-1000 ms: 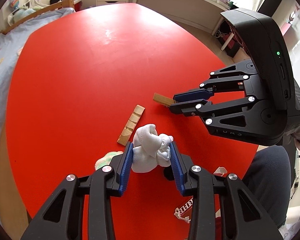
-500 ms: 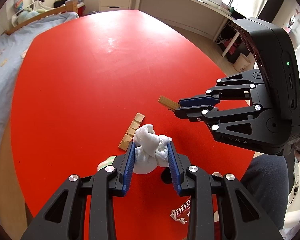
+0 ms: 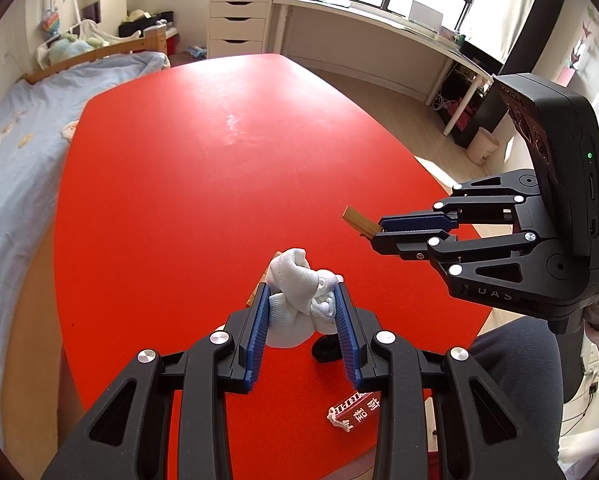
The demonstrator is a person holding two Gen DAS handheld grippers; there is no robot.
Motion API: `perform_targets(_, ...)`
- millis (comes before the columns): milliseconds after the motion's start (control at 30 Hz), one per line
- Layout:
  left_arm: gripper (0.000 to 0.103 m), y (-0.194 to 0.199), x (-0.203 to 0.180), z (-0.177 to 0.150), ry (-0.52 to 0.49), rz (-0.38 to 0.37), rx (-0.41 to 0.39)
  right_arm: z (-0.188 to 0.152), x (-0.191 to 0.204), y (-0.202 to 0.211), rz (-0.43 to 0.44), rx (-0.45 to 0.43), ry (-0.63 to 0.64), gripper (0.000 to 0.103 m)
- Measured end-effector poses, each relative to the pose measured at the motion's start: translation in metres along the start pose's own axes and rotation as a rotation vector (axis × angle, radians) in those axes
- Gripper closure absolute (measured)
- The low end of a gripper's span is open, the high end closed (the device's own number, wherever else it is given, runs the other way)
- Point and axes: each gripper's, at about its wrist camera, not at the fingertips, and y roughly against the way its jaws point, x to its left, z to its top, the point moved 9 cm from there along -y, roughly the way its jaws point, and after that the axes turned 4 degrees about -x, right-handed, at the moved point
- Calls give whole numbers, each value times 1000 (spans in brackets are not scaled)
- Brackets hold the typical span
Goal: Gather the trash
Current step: 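Lift the white sock and wooden clothespin off the table with both tools, then carry the sock and clothespin down over the pink bin with both tools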
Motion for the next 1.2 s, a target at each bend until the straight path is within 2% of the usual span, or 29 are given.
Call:
perform_targets(333,71,49,-14,-9,-9,18,-81,-15,17,55,7,-95,-11,90)
perform_targets(700,71,87,-35,-35,-16,14,-155,-50,46,118,-9,-193,-6,90)
perform_targets(933,71,99,-46,-58,-11,6,-172,-81,66,135,-4,-201,-17,90)
perform_targets(1200,71,104,-54,-88,-2,16,-170,-115,95,133,27,-172,-27,90)
